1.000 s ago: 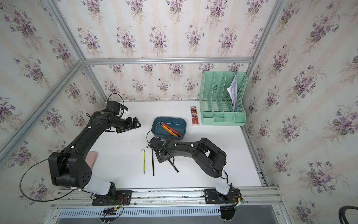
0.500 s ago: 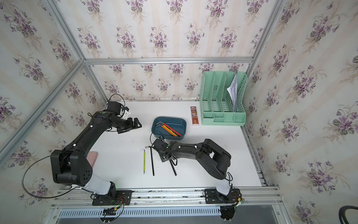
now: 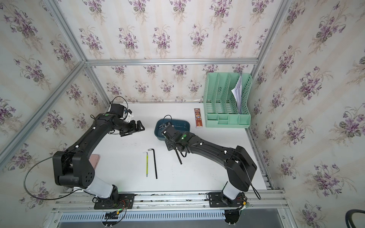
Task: Put the hex key on the desktop into the storage box
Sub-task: Pick up the Allen key from the center of the board, then place the Allen key in the storage box.
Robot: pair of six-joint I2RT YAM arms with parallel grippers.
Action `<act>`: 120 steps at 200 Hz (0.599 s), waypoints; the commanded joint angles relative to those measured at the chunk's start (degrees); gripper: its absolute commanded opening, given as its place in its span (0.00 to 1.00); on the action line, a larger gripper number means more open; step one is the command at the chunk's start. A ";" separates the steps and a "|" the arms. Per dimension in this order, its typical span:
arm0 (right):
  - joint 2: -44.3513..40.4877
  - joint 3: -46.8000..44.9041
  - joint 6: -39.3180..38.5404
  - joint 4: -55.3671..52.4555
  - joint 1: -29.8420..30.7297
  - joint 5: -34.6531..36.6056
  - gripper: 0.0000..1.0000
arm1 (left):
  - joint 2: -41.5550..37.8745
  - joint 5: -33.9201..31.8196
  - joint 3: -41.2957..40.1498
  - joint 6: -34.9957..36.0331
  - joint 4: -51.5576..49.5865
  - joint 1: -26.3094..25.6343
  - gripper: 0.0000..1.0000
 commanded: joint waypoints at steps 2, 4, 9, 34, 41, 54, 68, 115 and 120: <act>-0.11 2.24 -7.74 2.98 -2.88 -4.10 0.00 | -0.52 -0.28 -0.17 0.25 0.55 0.04 0.99; -0.01 2.52 -8.26 3.30 -3.17 -4.51 0.00 | -0.55 -0.28 -0.12 0.24 0.55 0.06 0.99; 0.38 3.22 -9.68 3.82 -3.92 -5.75 0.00 | -0.52 -0.21 -0.09 0.24 0.51 0.06 0.99; 4.02 8.28 -17.82 5.10 -7.13 -13.00 0.00 | -0.25 0.07 0.18 0.30 0.27 0.10 0.99; 5.35 9.84 -19.54 5.56 -7.76 -13.69 0.00 | -0.29 0.11 0.32 0.30 0.21 0.06 0.99; 8.57 13.39 -23.09 6.00 -9.18 -14.72 0.00 | -0.46 0.03 0.25 0.34 0.13 0.10 0.99; 12.88 18.05 -26.57 5.25 -10.52 -15.25 0.00 | -0.80 -0.49 0.21 0.31 0.26 0.08 0.99; 25.37 30.19 -34.62 4.50 -13.63 -10.67 0.00 | -1.62 -1.92 0.09 0.54 0.18 0.11 0.99; 26.49 31.05 -35.61 4.49 -13.81 -10.21 0.00 | -1.61 -1.99 0.06 0.55 0.17 0.12 0.99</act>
